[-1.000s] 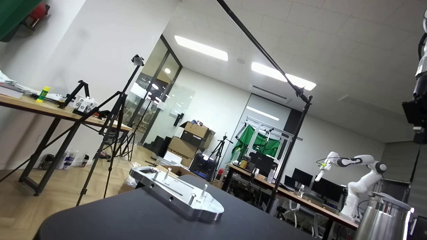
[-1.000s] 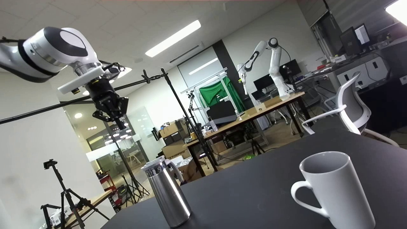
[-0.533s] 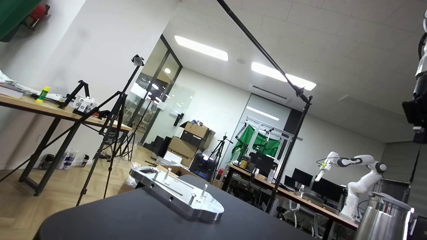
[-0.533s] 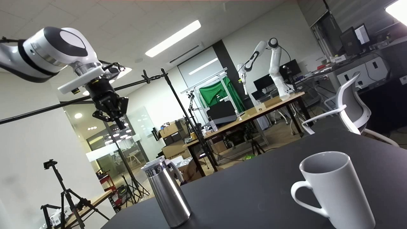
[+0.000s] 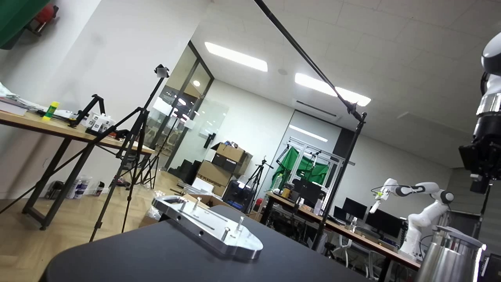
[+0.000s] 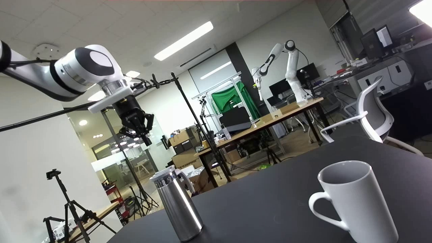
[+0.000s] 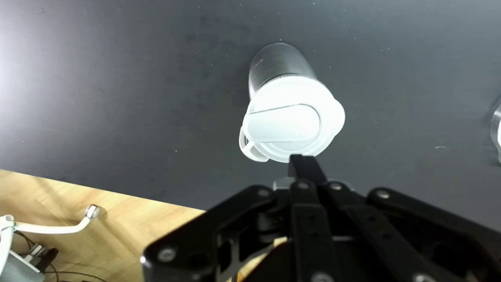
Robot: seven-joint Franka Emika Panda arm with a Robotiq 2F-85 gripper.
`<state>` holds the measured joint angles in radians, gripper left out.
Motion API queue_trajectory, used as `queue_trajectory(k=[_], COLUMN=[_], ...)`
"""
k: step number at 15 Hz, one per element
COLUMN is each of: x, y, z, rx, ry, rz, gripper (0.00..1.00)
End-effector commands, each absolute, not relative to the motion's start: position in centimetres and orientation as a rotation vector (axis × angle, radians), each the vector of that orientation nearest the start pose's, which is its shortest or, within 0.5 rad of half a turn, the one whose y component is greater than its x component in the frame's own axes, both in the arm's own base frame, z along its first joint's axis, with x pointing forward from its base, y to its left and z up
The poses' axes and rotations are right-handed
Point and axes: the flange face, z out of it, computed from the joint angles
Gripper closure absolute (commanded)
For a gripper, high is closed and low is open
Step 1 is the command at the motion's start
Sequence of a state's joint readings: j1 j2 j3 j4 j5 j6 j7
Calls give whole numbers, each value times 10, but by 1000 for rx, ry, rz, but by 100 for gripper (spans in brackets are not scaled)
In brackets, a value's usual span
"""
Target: Open the flask
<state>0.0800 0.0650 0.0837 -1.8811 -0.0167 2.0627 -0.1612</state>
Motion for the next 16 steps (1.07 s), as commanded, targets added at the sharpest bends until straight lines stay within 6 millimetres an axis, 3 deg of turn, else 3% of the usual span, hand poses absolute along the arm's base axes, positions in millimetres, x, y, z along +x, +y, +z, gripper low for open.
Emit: queue_trajectory(k=[1,9,16], x=[602,606,608], y=[93,110,135], z=[460,407,390], rx=[-3103,-3093,-3111], ry=[-487,-529,-631], rz=[-136,11,-9], gripper=[100,100,100])
